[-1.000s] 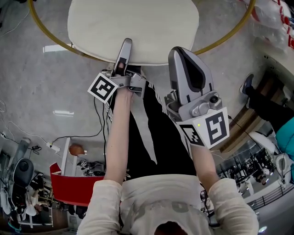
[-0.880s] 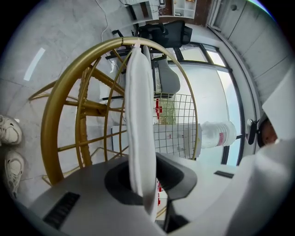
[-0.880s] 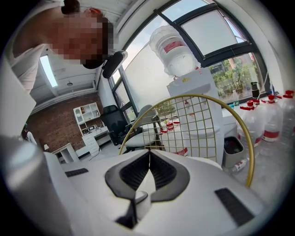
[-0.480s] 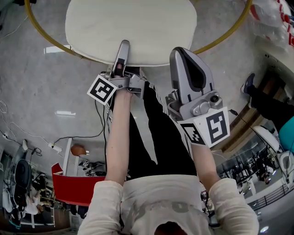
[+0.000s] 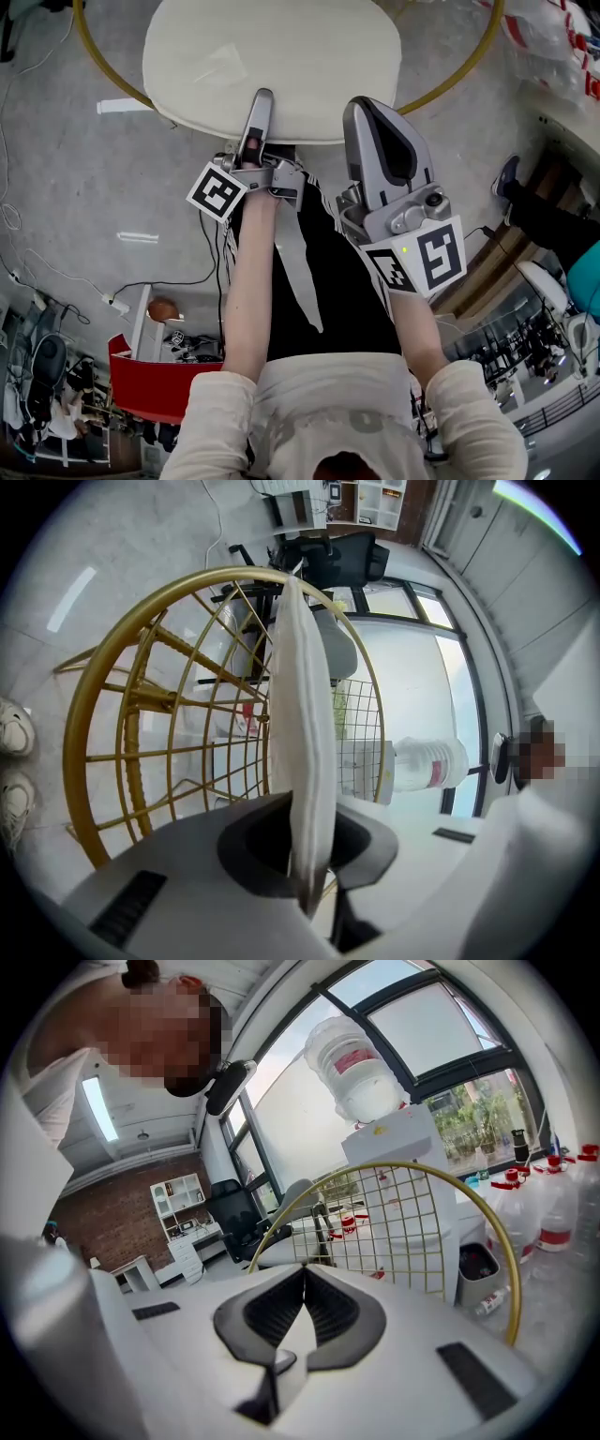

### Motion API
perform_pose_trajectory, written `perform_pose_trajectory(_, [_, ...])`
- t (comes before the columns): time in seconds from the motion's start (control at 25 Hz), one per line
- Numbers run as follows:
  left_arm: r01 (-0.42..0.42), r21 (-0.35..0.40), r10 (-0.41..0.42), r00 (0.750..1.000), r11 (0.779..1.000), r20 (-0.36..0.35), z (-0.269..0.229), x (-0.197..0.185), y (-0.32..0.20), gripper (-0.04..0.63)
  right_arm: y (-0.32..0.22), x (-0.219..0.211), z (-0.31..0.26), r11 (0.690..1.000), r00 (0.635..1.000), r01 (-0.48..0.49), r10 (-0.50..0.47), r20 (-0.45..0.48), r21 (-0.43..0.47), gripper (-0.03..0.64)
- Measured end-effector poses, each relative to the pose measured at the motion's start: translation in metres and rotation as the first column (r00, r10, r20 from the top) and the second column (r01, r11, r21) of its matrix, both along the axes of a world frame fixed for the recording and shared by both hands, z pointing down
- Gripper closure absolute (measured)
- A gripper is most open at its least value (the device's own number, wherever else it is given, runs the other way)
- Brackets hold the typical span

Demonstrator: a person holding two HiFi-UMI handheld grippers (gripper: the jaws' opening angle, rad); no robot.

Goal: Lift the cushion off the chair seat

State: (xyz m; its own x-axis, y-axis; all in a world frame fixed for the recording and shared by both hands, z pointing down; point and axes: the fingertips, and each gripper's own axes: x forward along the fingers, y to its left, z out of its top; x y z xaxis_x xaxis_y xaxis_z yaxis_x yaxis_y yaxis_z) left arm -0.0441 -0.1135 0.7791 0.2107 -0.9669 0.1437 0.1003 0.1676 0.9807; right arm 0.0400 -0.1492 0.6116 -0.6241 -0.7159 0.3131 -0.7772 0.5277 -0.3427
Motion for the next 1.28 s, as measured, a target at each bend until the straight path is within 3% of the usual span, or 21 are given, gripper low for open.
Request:
perform_pose_trajectory(0.28, [0.002,0.055,-0.002,1.0,0.998,-0.007,-0.058,-0.01,-0.014,0.552,-0.015,-0.009,-0.049,0.997,0.999,-0.029,0.027,0.035,0.064,0.6])
perform_pose_trajectory(0.52, [0.015,0.124,-0.015,1.0,0.992,-0.001,-0.155,-0.014,-0.028,0.552,-0.022,-0.004,-0.135,0.982,0.998,-0.059,0.063,-0.015,0.18,0.6])
perform_pose_trajectory(0.76, [0.027,0.31,-0.046,0.997,0.95,0.054,-0.287,-0.04,-0.077,0.552,-0.048,0.002,-0.265,0.901,0.988,-0.156,0.151,0.043,0.405,0.6])
perform_pose_trajectory(1.0, [0.054,0.396,-0.075,0.996,0.917,0.04,-0.405,-0.04,-0.07,0.552,-0.027,0.02,-0.37,0.827,0.953,-0.303,0.264,0.15,0.473,0.6])
perform_pose_trajectory(1.28, [0.046,0.472,-0.083,0.995,0.88,0.056,-0.513,-0.043,-0.06,0.552,-0.007,0.033,-0.467,0.717,0.923,-0.385,0.282,0.263,0.582,0.6])
